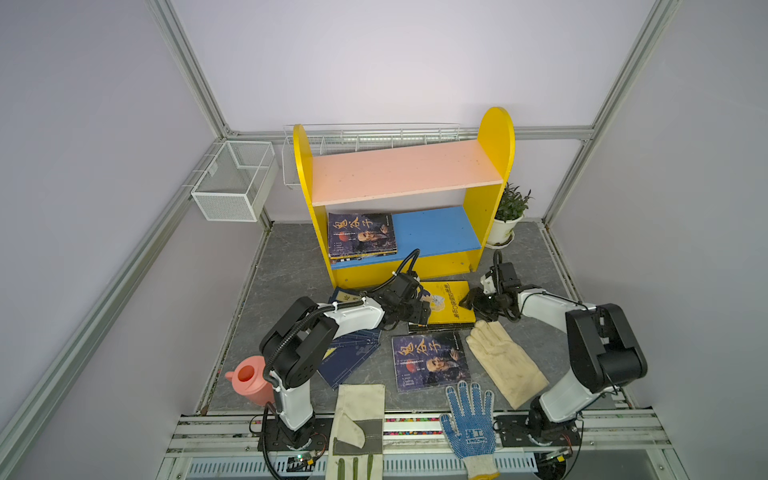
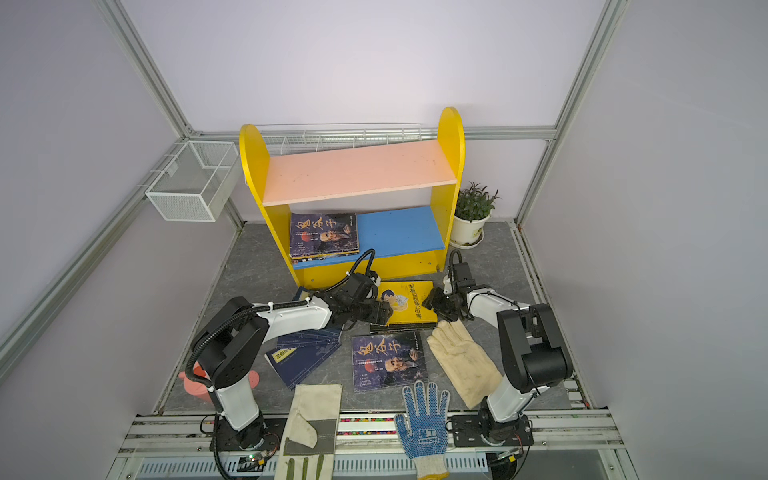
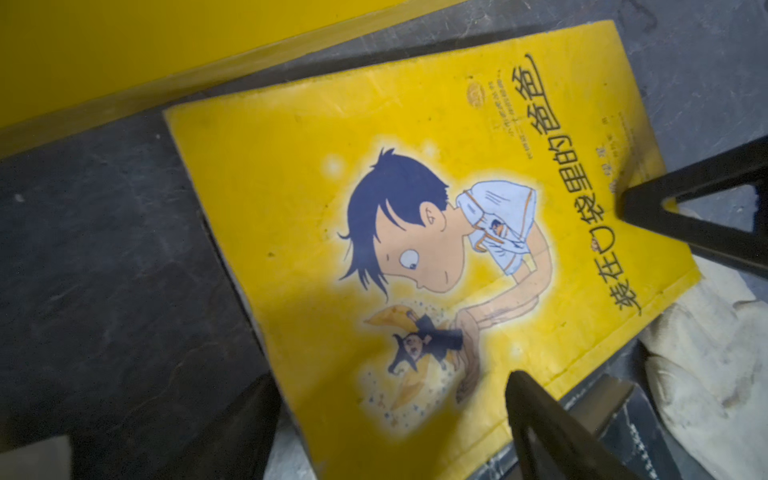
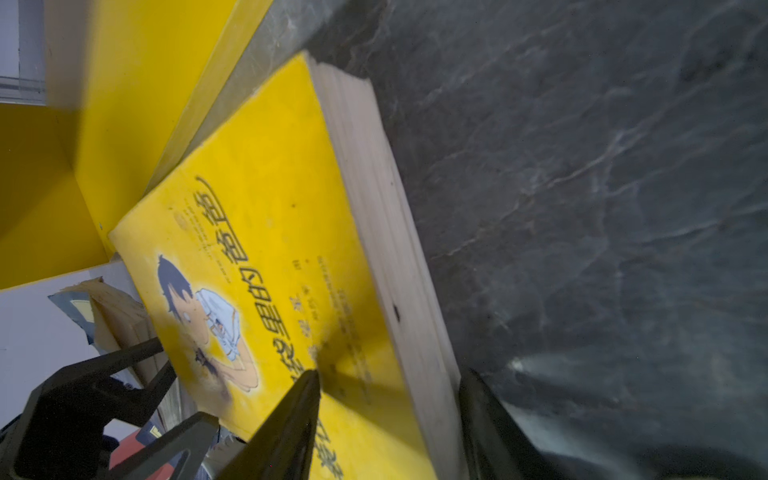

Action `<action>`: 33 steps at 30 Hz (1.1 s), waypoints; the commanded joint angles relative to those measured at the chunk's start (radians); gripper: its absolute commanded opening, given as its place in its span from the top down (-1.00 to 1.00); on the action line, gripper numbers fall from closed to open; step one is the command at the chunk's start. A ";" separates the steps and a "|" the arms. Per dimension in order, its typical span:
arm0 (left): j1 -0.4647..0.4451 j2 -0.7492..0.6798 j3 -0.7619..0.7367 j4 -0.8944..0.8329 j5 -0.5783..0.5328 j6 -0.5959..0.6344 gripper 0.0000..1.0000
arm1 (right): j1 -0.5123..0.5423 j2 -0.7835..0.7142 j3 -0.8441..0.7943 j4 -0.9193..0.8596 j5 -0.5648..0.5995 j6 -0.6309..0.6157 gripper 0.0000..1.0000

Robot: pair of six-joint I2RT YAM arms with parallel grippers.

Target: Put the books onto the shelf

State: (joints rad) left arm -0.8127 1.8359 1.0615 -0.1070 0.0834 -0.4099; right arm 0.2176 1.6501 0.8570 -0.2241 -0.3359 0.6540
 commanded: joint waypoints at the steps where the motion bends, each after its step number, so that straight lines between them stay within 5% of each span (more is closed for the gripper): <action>1: -0.024 0.034 0.040 -0.008 0.094 0.029 -0.70 | 0.004 0.012 0.016 0.025 -0.069 -0.024 -0.11; 9: -0.024 0.030 0.037 -0.015 0.068 0.019 -0.67 | 0.014 -0.071 0.016 0.048 -0.113 -0.040 -0.05; 33: -0.024 -0.030 -0.018 -0.006 -0.024 0.000 -0.65 | 0.134 -0.023 0.171 -0.169 0.146 -0.169 -0.09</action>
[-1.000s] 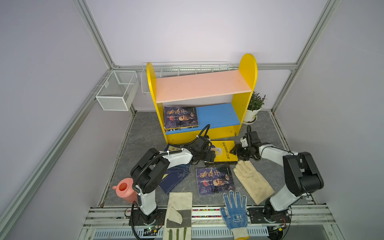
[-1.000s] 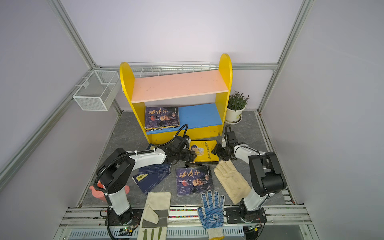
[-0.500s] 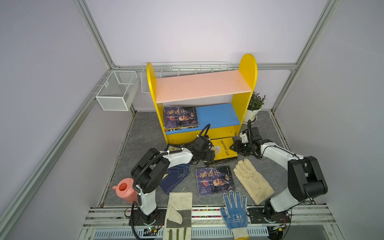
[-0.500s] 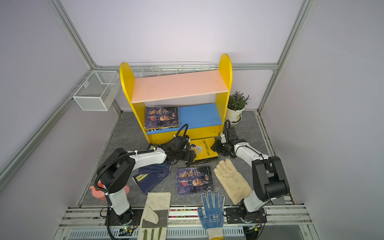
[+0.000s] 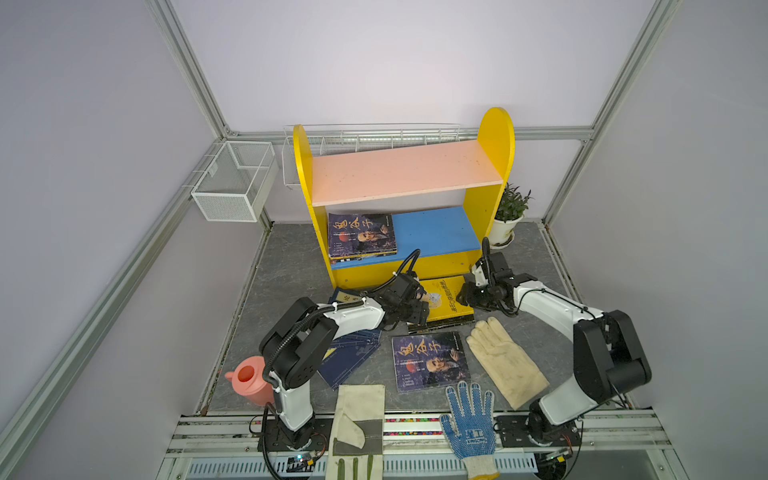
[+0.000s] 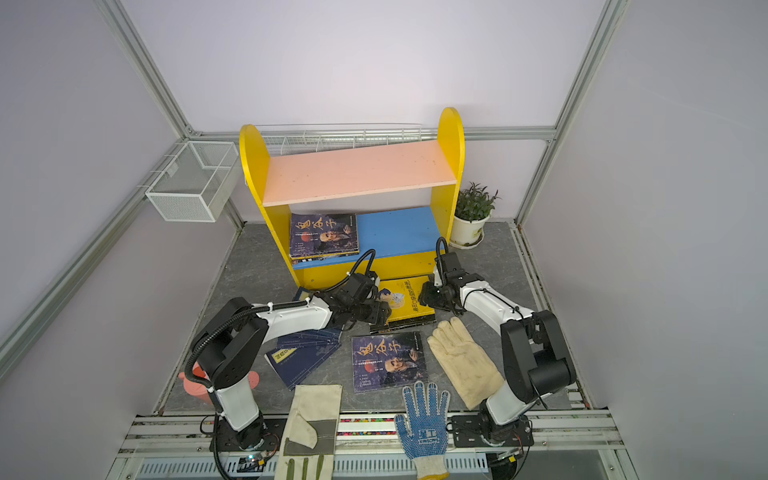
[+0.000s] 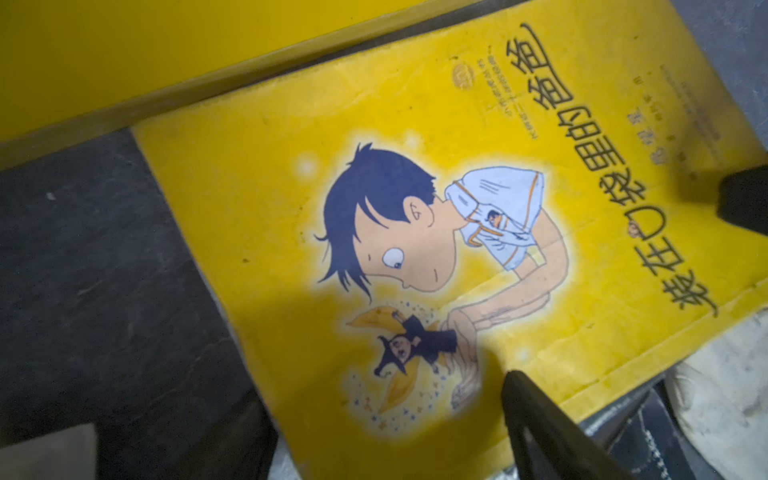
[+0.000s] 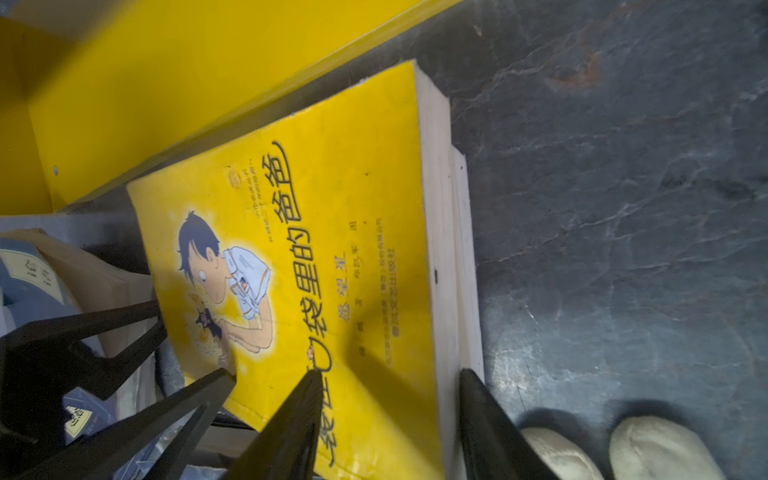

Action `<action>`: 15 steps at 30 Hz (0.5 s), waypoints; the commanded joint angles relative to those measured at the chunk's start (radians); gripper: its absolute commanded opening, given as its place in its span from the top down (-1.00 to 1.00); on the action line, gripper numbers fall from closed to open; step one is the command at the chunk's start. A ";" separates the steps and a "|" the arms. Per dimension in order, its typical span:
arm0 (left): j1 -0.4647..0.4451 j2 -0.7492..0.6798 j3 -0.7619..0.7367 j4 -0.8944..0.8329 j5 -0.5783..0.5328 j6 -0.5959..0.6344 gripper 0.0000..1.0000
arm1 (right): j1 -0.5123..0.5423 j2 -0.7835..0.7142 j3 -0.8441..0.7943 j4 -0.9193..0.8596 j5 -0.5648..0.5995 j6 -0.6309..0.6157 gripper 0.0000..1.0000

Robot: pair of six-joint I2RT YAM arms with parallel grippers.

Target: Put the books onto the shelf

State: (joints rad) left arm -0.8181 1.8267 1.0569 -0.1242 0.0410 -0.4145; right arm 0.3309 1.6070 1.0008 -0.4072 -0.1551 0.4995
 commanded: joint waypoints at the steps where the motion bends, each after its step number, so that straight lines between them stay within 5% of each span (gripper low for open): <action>1: -0.019 -0.021 -0.014 0.011 0.016 0.005 -0.64 | 0.021 0.030 0.028 0.014 -0.034 -0.016 -0.10; 15: -0.020 -0.019 -0.009 0.006 0.008 0.003 -0.61 | 0.025 -0.006 0.043 0.027 -0.017 -0.027 -0.11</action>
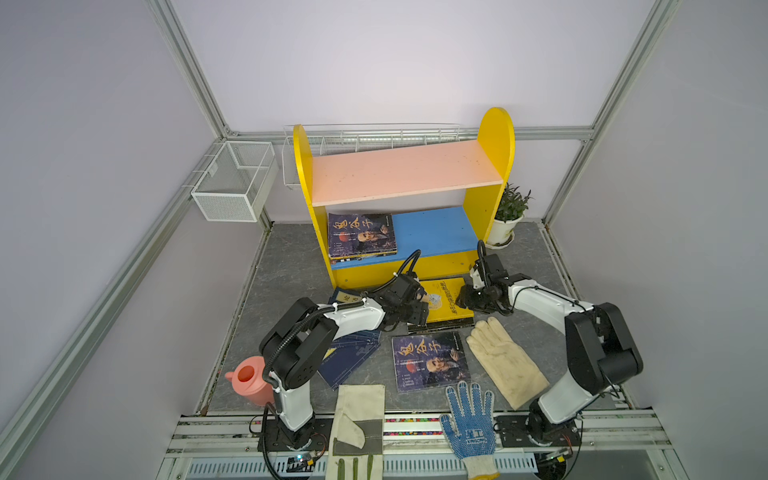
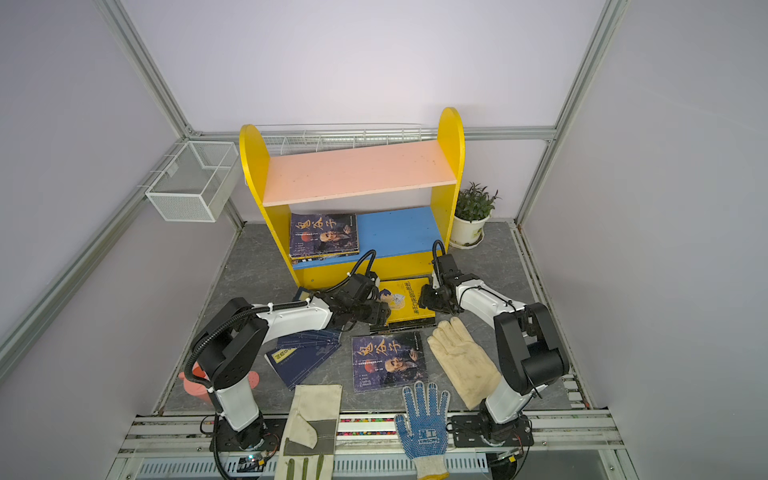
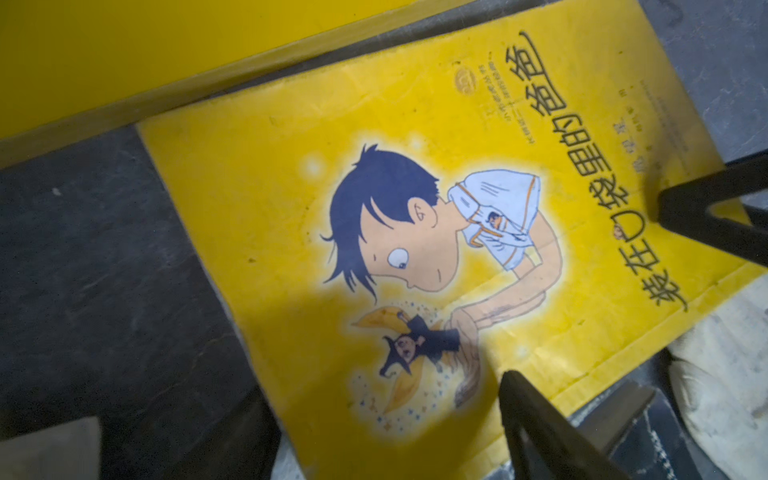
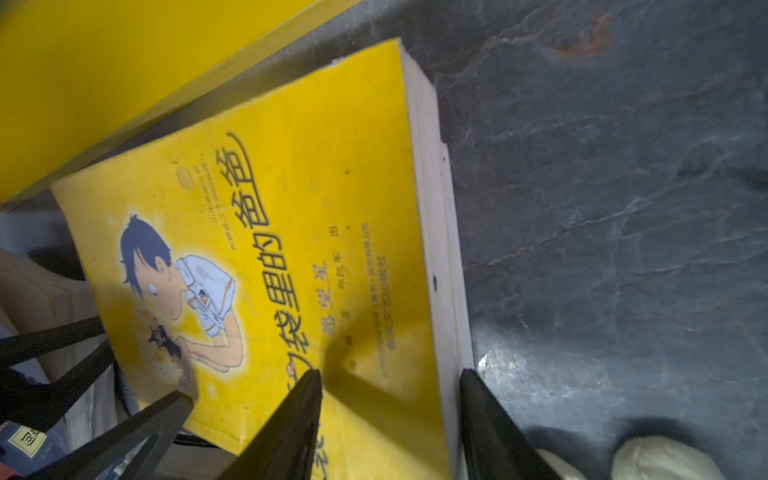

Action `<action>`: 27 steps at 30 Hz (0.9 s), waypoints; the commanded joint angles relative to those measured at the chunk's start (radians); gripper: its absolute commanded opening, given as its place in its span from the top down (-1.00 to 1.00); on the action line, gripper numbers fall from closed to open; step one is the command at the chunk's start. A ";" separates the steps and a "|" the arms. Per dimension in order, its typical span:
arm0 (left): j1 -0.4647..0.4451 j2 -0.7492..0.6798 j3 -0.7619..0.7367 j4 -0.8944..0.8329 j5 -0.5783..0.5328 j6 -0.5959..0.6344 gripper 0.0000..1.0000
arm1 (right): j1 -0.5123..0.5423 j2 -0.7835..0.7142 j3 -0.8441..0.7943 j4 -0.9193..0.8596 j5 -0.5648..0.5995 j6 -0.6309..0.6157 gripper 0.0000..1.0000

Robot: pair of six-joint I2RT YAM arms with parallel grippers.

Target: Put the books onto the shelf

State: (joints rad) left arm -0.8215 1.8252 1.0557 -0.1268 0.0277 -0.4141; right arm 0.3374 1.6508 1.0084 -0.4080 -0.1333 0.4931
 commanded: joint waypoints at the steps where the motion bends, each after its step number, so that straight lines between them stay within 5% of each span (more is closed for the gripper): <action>1: -0.016 -0.018 -0.008 0.009 0.020 0.003 -0.60 | 0.021 -0.056 0.041 0.021 -0.036 -0.021 -0.11; 9: -0.015 -0.017 -0.007 0.009 0.018 0.003 -0.60 | 0.052 -0.082 0.064 -0.028 0.041 -0.047 -0.12; 19: -0.016 -0.022 -0.015 0.013 0.019 0.000 -0.60 | 0.056 -0.097 0.032 0.122 -0.163 0.035 -0.08; 27: -0.015 -0.037 -0.032 0.026 0.014 -0.005 -0.60 | 0.057 -0.170 0.041 0.124 -0.133 0.052 0.61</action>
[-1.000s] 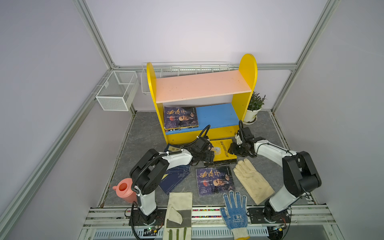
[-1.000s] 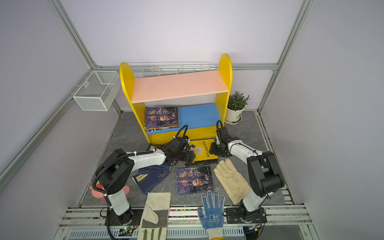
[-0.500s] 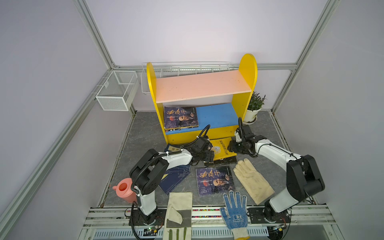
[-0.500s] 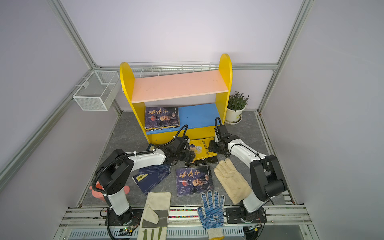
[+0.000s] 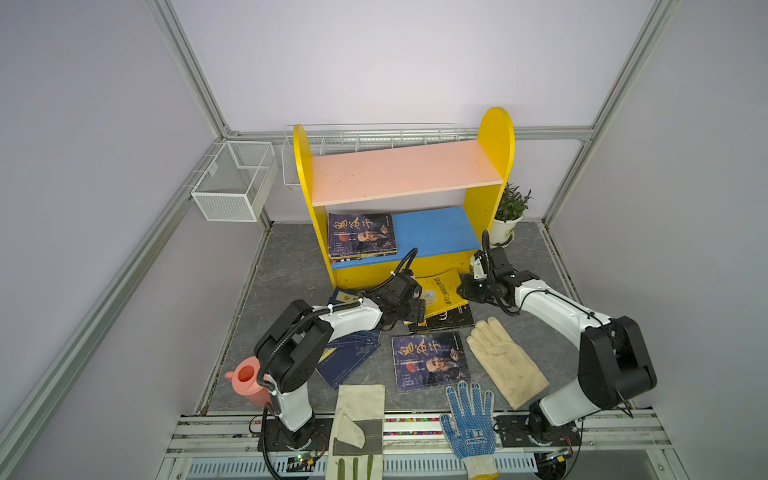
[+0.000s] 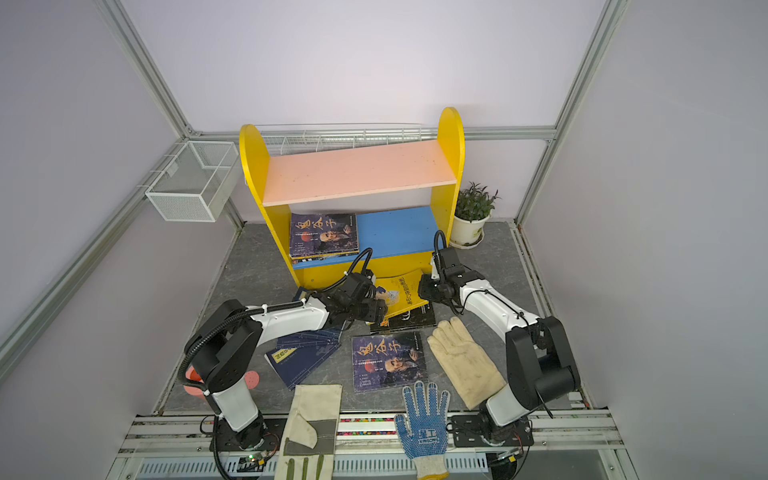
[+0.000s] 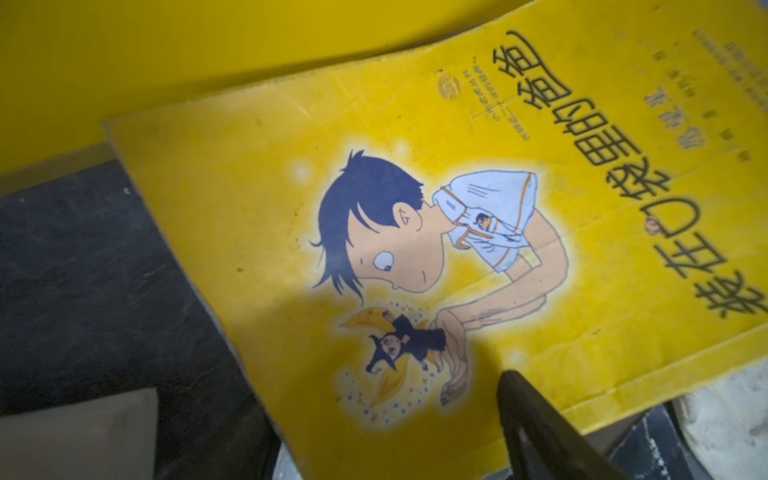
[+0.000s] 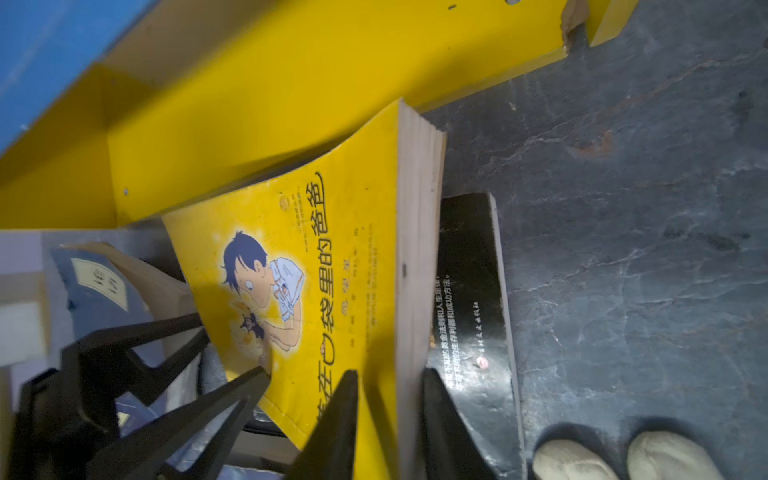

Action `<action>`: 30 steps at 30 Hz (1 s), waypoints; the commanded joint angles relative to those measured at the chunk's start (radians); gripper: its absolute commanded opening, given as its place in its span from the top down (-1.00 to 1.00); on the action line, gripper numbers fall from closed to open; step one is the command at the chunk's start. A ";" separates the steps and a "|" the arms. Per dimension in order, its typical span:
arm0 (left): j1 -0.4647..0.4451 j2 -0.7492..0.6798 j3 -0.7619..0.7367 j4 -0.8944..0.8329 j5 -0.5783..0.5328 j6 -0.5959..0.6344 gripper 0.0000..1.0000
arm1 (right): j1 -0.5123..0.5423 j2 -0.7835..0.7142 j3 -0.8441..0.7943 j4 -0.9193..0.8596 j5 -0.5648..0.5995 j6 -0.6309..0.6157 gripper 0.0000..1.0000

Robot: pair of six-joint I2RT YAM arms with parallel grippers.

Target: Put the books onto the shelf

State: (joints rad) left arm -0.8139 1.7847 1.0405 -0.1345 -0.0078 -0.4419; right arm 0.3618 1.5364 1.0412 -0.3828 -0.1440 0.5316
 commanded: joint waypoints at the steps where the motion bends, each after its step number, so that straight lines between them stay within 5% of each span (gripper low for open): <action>1: -0.022 0.002 -0.017 0.036 0.049 0.023 -0.60 | 0.030 -0.058 0.007 0.098 -0.126 0.009 0.67; 5: -0.021 -0.012 -0.020 0.041 0.045 0.020 -0.59 | 0.029 -0.074 -0.010 0.123 -0.156 0.010 0.88; 17: 0.094 -0.289 -0.157 0.110 0.078 -0.068 -0.71 | -0.042 -0.189 -0.093 0.352 -0.302 0.081 0.88; 30: 0.187 -0.662 -0.381 0.210 -0.024 -0.230 -0.79 | -0.060 -0.284 -0.074 0.540 -0.437 0.208 0.88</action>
State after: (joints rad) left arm -0.6647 1.1809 0.6964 0.0368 0.0029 -0.5938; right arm 0.3073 1.2953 0.9348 0.0261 -0.5045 0.6811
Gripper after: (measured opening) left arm 0.898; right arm 0.133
